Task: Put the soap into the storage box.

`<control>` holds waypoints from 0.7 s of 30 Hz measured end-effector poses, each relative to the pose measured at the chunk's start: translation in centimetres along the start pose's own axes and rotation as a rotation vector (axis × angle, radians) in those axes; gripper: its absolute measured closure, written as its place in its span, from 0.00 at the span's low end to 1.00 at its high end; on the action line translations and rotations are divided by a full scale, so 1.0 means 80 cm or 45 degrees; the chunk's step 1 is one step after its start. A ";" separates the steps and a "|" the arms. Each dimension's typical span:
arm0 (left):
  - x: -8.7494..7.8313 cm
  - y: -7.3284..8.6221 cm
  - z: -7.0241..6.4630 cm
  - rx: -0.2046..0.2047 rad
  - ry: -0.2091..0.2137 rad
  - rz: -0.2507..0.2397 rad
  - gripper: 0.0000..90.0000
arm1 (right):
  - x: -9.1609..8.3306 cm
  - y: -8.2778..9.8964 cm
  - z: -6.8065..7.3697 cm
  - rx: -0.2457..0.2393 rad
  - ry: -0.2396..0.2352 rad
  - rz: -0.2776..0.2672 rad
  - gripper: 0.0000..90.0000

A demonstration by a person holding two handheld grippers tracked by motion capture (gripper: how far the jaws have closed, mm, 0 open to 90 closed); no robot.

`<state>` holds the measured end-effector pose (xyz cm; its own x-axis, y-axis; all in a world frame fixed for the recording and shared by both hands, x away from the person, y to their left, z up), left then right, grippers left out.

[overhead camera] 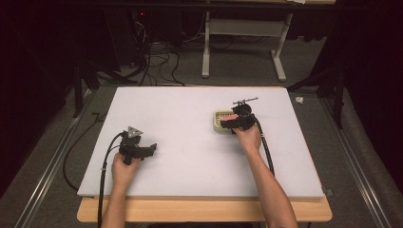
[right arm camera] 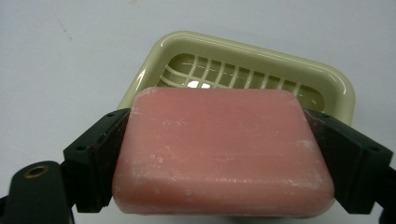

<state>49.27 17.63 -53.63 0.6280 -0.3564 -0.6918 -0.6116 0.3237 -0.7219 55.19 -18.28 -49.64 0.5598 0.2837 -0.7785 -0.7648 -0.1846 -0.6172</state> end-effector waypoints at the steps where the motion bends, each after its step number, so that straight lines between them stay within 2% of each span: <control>1: 0.000 0.000 0.000 0.000 0.000 0.000 0.20 | 0.000 0.000 0.000 0.000 0.002 0.001 0.15; 8: 0.000 0.000 0.000 0.000 0.000 0.000 0.20 | 0.001 0.000 0.000 0.014 0.021 0.007 0.15; 15: 0.000 0.000 0.000 0.000 0.001 0.000 0.20 | -0.001 -0.001 -0.001 0.024 0.015 0.000 0.15; 21: 0.000 0.000 0.000 0.000 0.001 0.001 0.20 | -0.011 -0.006 -0.001 0.013 0.018 -0.047 0.15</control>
<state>49.28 17.64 -53.63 0.6275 -0.3568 -0.6921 -0.6117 0.3241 -0.7217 55.10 -18.55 -48.62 0.5924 0.2766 -0.7567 -0.7466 -0.1646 -0.6446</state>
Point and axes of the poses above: each handheld gripper's, and its own axes: x roughly forward along the jaws, y roughly out of its underside, z roughly to its left, the point moved 7 cm from there along x, roughly forward along the jaws, and after that the axes turned 1 degree about z, right-handed, at the moved point
